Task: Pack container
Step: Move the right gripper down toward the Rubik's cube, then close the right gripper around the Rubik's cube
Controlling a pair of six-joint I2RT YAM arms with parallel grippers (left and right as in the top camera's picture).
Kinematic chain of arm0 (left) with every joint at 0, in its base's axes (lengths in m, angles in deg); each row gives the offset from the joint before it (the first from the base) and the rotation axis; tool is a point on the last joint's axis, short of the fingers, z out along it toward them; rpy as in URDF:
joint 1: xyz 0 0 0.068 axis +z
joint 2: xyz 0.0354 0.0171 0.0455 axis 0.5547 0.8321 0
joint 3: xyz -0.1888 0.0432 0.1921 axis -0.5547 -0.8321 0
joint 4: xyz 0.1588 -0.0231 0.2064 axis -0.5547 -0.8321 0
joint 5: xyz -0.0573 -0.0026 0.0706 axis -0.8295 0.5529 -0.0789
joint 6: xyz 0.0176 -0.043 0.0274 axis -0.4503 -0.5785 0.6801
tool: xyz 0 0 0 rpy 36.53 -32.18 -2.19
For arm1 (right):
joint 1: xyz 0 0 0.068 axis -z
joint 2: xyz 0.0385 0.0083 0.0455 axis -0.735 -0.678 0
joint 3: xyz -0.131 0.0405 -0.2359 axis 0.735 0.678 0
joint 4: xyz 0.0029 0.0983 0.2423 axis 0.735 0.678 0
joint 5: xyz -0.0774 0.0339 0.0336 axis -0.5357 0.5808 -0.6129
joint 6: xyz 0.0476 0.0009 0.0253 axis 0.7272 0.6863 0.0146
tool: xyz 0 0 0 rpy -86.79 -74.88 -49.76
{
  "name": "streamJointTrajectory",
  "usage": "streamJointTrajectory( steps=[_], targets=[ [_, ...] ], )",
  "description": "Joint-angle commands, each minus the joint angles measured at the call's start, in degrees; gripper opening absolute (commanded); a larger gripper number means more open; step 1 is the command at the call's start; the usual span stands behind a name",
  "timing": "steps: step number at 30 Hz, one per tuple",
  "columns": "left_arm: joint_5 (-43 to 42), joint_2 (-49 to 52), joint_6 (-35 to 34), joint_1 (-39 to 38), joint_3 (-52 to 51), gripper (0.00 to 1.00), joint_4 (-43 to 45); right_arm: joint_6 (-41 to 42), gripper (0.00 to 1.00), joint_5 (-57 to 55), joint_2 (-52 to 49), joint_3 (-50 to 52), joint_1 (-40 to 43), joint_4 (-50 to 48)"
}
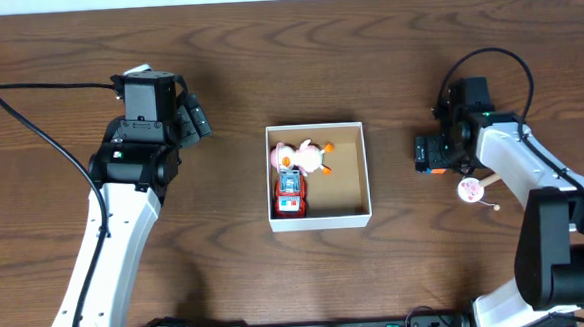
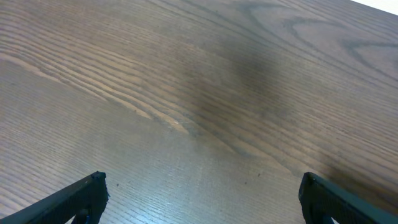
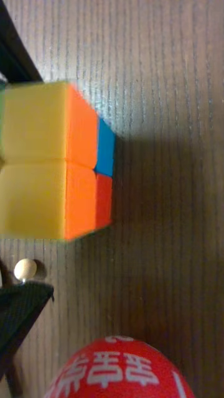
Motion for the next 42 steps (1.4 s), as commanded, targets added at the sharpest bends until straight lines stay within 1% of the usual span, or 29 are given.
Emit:
streamJointTrajectory(
  steps=[1, 4, 5, 10, 14, 17, 21, 22, 24, 28, 31, 33, 34, 36, 37, 42],
  targets=[
    [0.7, -0.7, -0.7, 0.2, 1.5, 0.98, 0.0, -0.2, 0.77, -0.3, -0.3, -0.7, -0.6, -0.2],
    [0.7, -0.7, -0.7, 0.2, 1.5, 0.98, 0.0, -0.2, 0.67, -0.3, 0.5, -0.8, -0.6, 0.0],
    [0.7, -0.7, -0.7, 0.2, 1.5, 0.98, 0.0, -0.2, 0.66, -0.3, 0.8, -0.8, -0.7, 0.0],
    [0.7, -0.7, -0.7, 0.2, 1.5, 0.98, 0.0, -0.2, 0.66, -0.3, 4.1, -0.8, -1.8, 0.1],
    [0.7, -0.7, -0.7, 0.2, 1.5, 0.98, 0.0, -0.2, 0.63, -0.5, 7.8, -0.8, -4.0, 1.1],
    [0.7, -0.7, -0.7, 0.2, 1.5, 0.98, 0.0, -0.2, 0.6, -0.5, 11.3, -0.8, -6.8, 2.3],
    [0.7, -0.7, -0.7, 0.2, 1.5, 0.98, 0.0, -0.2, 0.59, -0.9, 16.0, -0.8, -11.3, 4.2],
    [0.7, -0.7, -0.7, 0.2, 1.5, 0.98, 0.0, -0.2, 0.56, -1.3, 17.2, -0.8, -12.5, 4.6],
    [0.7, -0.7, -0.7, 0.2, 1.5, 0.98, 0.0, -0.1, 0.55, -1.8, 19.5, -0.8, -14.4, 5.5],
    [0.7, -0.7, -0.7, 0.2, 1.5, 0.98, 0.0, 1.0, 0.59, -6.3, 23.4, -0.8, -16.0, 6.5],
    [0.7, -0.7, -0.7, 0.2, 1.5, 0.98, 0.0, 1.1, 0.77, -10.1, 24.7, -0.8, -15.5, 7.3],
    [0.7, -0.7, -0.7, 0.2, 1.5, 0.98, 0.0, 1.1, 0.86, -10.7, 24.6, -0.7, -14.8, 7.7],
    [0.7, -0.7, -0.7, 0.2, 1.5, 0.98, 0.0, 1.0, 0.86, -11.2, 24.2, -0.4, -14.3, 7.7],
    [0.7, -0.7, -0.7, 0.2, 1.5, 0.98, 0.0, 0.8, 0.91, -11.5, 23.3, 0.2, -13.4, 7.0],
    [0.7, -0.7, -0.7, 0.2, 1.5, 0.98, 0.0, 0.6, 0.91, -11.5, 22.5, 0.6, -12.7, 6.3],
    [0.7, -0.7, -0.7, 0.2, 1.5, 0.98, 0.0, -0.9, 0.91, -11.5, 17.0, 2.5, -10.6, 3.1]
  ],
)
